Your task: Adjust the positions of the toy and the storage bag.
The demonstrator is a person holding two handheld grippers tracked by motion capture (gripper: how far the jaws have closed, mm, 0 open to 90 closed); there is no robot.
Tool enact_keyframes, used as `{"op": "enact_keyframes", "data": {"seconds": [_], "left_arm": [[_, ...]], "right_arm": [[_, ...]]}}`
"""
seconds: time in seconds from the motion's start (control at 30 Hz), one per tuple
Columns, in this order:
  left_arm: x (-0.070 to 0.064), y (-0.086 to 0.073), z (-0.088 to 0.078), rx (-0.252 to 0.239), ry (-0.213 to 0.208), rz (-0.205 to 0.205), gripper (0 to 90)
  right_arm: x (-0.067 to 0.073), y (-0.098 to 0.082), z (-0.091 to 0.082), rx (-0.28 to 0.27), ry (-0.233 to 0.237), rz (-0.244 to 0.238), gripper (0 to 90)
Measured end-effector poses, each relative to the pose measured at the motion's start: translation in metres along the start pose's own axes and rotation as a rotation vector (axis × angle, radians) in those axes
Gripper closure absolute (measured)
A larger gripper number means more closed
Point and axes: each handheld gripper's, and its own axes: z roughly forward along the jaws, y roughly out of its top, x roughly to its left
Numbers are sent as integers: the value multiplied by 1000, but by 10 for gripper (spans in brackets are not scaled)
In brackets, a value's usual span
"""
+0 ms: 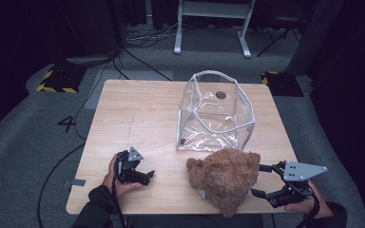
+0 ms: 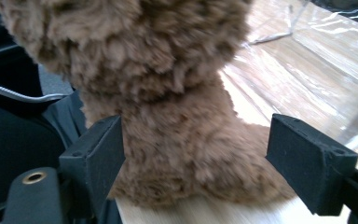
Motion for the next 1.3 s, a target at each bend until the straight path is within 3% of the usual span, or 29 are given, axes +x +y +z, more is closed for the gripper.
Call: {"op": "enact_keyframes", "data": {"seconds": [0.9,1.3], "left_arm": [[0,0,0,0,0,0,9],[0,0,0,0,0,0,9]], "right_arm": [[9,15,35,23,114,-34,156],[11,22,60,61,157,-55,147]]}}
